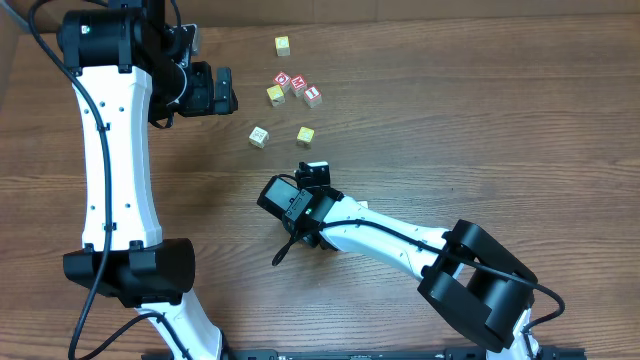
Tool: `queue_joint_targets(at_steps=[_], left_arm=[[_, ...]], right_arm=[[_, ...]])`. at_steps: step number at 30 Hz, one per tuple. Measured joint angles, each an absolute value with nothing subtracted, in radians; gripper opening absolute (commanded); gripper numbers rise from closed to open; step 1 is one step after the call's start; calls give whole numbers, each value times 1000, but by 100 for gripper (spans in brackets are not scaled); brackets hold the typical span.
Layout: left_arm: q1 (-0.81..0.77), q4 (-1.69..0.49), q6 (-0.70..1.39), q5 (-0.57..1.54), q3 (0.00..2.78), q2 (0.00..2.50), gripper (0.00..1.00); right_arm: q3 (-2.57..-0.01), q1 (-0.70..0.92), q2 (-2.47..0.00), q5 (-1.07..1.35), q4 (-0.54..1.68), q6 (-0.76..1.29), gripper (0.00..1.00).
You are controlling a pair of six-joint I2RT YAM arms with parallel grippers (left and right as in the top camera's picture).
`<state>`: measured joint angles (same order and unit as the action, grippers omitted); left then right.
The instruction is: Flip 5 blocks
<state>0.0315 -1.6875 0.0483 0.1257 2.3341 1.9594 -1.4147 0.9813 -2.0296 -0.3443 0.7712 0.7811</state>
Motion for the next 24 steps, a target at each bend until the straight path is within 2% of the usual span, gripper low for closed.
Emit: queue_joint_targets(at_steps=[24], left_arm=[[31, -1687, 48, 126, 2334, 1959, 100]], right_arm=[[-1415, 982, -2030, -398, 781, 781, 4]])
